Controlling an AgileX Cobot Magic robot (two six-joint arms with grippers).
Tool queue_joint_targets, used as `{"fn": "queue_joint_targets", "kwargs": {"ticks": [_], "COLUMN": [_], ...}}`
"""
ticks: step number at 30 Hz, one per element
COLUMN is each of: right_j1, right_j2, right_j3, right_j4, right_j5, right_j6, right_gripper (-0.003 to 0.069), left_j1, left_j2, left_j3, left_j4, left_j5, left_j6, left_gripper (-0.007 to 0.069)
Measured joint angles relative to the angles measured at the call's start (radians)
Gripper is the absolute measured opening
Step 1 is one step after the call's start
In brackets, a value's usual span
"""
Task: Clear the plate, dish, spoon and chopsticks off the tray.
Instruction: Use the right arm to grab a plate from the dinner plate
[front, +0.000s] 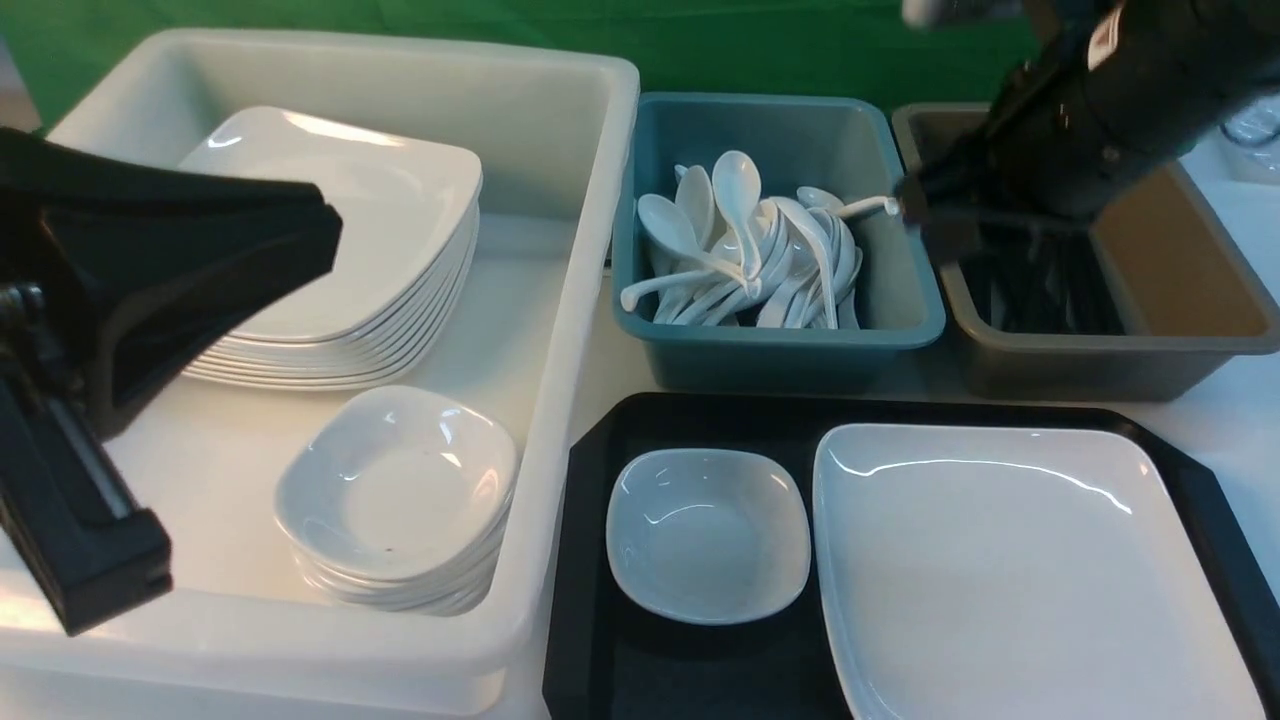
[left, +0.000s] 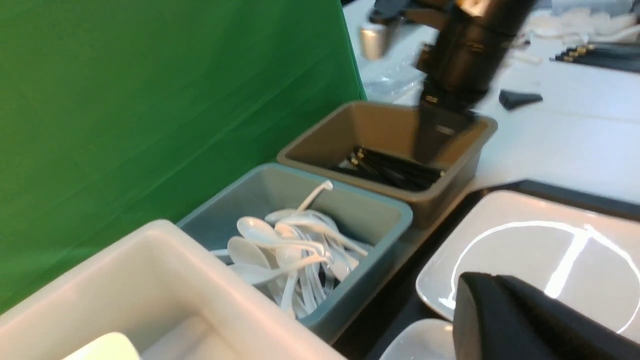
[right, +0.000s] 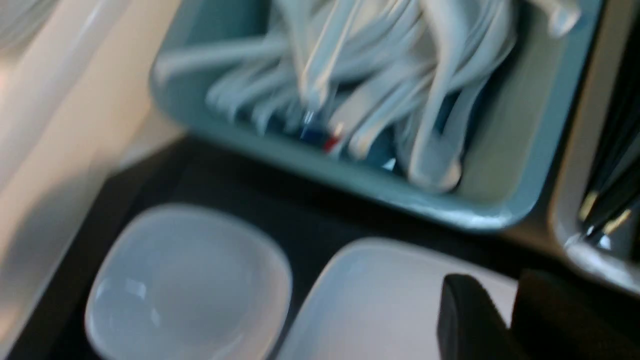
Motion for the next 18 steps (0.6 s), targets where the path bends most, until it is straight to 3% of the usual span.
{"fn": "queue_joint_targets", "kwargs": {"ticks": [4, 6, 10, 13, 18], "right_j1": [0.18, 0.3, 0.448, 0.505, 0.518], "right_j2": [-0.129, -0.168, -0.158, -0.115, -0.011], "right_j3": [0.269, 0.4, 0.554, 0.597, 0.601], "right_j4": [-0.125, -0.177, -0.2, -0.215, -0.301], "right_j5": [0.027, 0.03, -0.032, -0.106, -0.198], "right_j6": [0.132, 0.223, 0.333, 0.395, 0.431], "right_gripper": [0.0225, 0.0314, 0.0463, 0.0513, 0.0526], "left_j1": [0.0, 0.0, 0.0, 0.0, 0.0], "left_j2": [0.0, 0.0, 0.0, 0.0, 0.0], "left_j3": [0.0, 0.0, 0.0, 0.0, 0.0], "left_j4": [0.013, 0.014, 0.014, 0.014, 0.014], "left_j5": [0.003, 0.005, 0.005, 0.005, 0.005], "left_j6": [0.0, 0.0, 0.0, 0.0, 0.0], "left_gripper": [0.0006, 0.0006, 0.0006, 0.0006, 0.0006]}}
